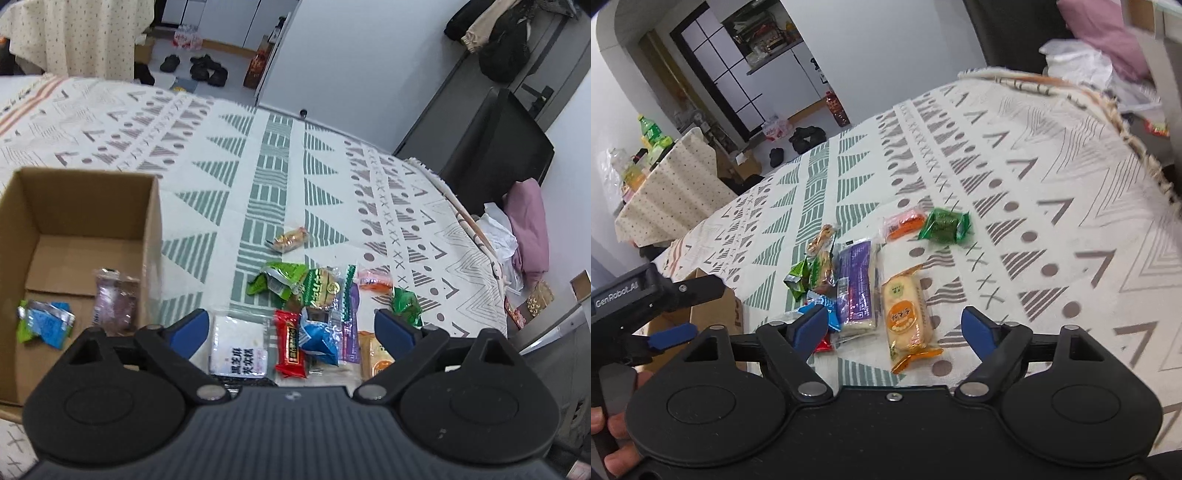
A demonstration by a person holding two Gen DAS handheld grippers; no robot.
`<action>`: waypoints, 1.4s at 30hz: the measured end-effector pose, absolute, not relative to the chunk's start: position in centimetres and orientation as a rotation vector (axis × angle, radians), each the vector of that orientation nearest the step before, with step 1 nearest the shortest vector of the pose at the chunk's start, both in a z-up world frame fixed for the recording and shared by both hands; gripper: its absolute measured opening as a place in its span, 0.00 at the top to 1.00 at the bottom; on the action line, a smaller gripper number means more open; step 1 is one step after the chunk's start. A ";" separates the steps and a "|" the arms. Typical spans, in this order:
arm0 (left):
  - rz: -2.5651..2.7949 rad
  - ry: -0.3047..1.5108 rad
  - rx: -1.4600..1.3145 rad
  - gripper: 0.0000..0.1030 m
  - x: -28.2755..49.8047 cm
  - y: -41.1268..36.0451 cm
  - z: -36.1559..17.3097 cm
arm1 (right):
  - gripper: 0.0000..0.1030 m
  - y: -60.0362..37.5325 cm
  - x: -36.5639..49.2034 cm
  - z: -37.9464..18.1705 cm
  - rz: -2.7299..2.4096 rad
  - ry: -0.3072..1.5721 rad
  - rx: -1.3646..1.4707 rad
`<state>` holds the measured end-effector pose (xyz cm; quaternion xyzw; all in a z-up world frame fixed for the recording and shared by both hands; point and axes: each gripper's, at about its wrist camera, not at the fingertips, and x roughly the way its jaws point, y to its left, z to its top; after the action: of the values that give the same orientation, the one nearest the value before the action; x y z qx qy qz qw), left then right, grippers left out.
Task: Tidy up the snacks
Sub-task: 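Move both grippers back over the snack pile, then grasp blue candy with left gripper while right gripper grasps orange-labelled bread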
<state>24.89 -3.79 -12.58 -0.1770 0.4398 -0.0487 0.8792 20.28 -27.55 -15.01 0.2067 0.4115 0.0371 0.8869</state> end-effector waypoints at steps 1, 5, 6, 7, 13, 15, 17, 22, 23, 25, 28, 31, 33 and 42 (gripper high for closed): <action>-0.099 0.923 -0.362 0.10 25.2 -4.1 -12.8 | 0.24 -27.5 20.4 -15.3 0.082 0.858 0.436; -0.080 0.962 -0.351 0.17 26.3 -4.9 -13.9 | 0.24 -27.4 21.4 -16.5 0.091 0.872 0.445; -0.074 0.975 -0.356 0.19 26.5 -5.0 -14.3 | 0.24 -27.4 21.6 -16.8 0.095 0.879 0.451; -0.072 0.985 -0.358 0.20 26.7 -5.1 -14.6 | 0.24 -27.4 21.8 -17.1 0.097 0.885 0.454; -0.068 1.034 -0.361 0.30 28.2 -6.5 -16.6 | 0.24 -27.0 23.4 -18.9 0.098 0.926 0.431; -0.073 1.057 -0.364 0.34 28.8 -7.0 -17.5 | 0.24 -26.7 23.8 -19.4 0.101 0.935 0.409; -0.064 1.084 -0.345 0.37 29.5 -7.6 -18.3 | 0.24 -26.5 24.3 -20.0 0.103 0.951 0.397; -0.070 1.113 -0.313 0.42 30.4 -8.6 -19.7 | 0.26 -26.5 25.2 -21.2 0.105 0.983 0.393; -0.067 1.115 -0.304 0.43 30.5 -8.8 -19.8 | 0.28 -26.4 25.4 -21.4 0.105 0.992 0.393; -0.065 1.118 -0.320 0.43 30.6 -8.8 -20.2 | 0.29 -26.3 25.6 -21.8 0.106 1.007 0.388; -0.079 1.131 -0.327 0.57 30.7 -8.9 -20.4 | 0.36 -26.0 25.8 -22.0 0.104 1.009 0.365; -0.087 1.123 -0.321 0.64 30.5 -9.1 -20.4 | 0.64 -25.8 25.8 -22.1 0.101 1.010 0.338; -0.094 1.113 -0.326 0.70 30.3 -9.0 -20.1 | 0.65 -25.9 25.7 -21.9 0.112 1.015 0.345; -0.082 1.077 -0.363 0.77 28.3 -7.9 -18.2 | 0.66 -26.3 24.2 -19.8 0.141 0.968 0.390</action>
<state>28.26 -7.87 -18.21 -0.1719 0.5100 -0.0387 0.8419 24.18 -26.26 -19.83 0.1860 0.4617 0.0674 0.8647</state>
